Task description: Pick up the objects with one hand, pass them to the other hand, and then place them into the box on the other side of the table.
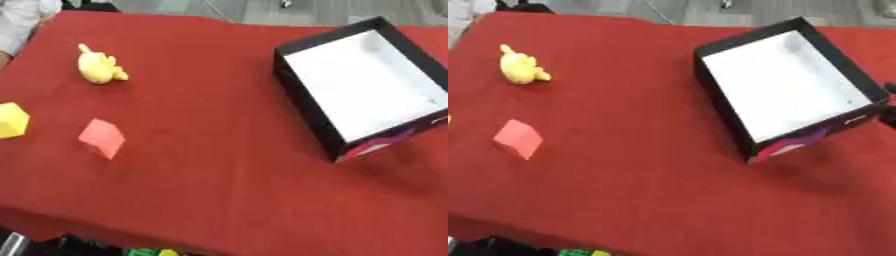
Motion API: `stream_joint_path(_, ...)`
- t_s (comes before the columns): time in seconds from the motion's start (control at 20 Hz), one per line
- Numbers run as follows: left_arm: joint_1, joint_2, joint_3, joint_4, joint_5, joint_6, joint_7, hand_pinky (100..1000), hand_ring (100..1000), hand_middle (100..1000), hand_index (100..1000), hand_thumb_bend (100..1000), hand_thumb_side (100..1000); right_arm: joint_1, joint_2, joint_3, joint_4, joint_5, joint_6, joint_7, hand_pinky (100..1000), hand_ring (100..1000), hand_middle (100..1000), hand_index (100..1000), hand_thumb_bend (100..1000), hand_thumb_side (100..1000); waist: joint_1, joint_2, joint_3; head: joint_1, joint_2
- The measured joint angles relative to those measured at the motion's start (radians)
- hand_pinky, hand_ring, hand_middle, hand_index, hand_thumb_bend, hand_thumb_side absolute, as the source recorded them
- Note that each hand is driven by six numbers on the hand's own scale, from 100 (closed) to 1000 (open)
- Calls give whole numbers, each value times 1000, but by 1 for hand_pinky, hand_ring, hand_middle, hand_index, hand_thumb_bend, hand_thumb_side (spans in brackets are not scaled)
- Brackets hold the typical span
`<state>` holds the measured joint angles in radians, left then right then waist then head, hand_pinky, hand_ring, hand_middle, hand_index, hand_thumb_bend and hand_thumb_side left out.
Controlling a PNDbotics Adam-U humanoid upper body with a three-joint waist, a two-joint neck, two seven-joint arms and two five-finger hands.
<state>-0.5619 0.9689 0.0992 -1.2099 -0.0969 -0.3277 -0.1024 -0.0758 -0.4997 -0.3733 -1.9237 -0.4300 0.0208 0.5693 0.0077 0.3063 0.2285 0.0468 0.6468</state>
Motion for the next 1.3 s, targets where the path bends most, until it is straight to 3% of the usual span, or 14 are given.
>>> stream_joint_path(0.25, -31, 55, -11, 64, -38, -40, -113, 911, 874, 736, 833, 380, 590, 9, -17, 5, -19, -13, -30, -6, 1000, 911, 1000, 986, 100, 531, 0, 0, -1, 17, -7)
stream_joint_path(0.35, -50, 66, -16, 92, -57, -48, -161, 926, 880, 749, 840, 451, 577, 14, -24, 7, -25, -20, -39, -8, 1000, 911, 1000, 985, 100, 528, 0, 0, -2, 18, -7)
stream_joint_path(0.55, -87, 73, -24, 152, -96, -62, -269, 925, 887, 754, 844, 491, 551, 15, -34, 12, -26, -32, -46, -10, 1000, 911, 1000, 985, 100, 529, 0, 0, -3, 21, -7)
stream_joint_path(0.6, -94, 73, -24, 165, -102, -66, -290, 926, 899, 761, 840, 556, 472, 15, -34, 12, -26, -33, -47, -9, 1000, 912, 1000, 986, 100, 530, 0, 0, -2, 21, -7)
stream_joint_path(0.65, -100, 73, -24, 177, -110, -71, -309, 925, 900, 763, 837, 573, 447, 15, -34, 12, -26, -33, -47, -9, 1000, 912, 1000, 986, 100, 530, 0, 0, -2, 21, -7)
stream_joint_path(1.3, -212, 65, -55, 290, -295, -108, -509, 919, 901, 791, 822, 591, 211, 15, -34, 21, -26, -15, -56, 8, 1000, 912, 1000, 985, 100, 521, 0, 1, -1, 27, 3)
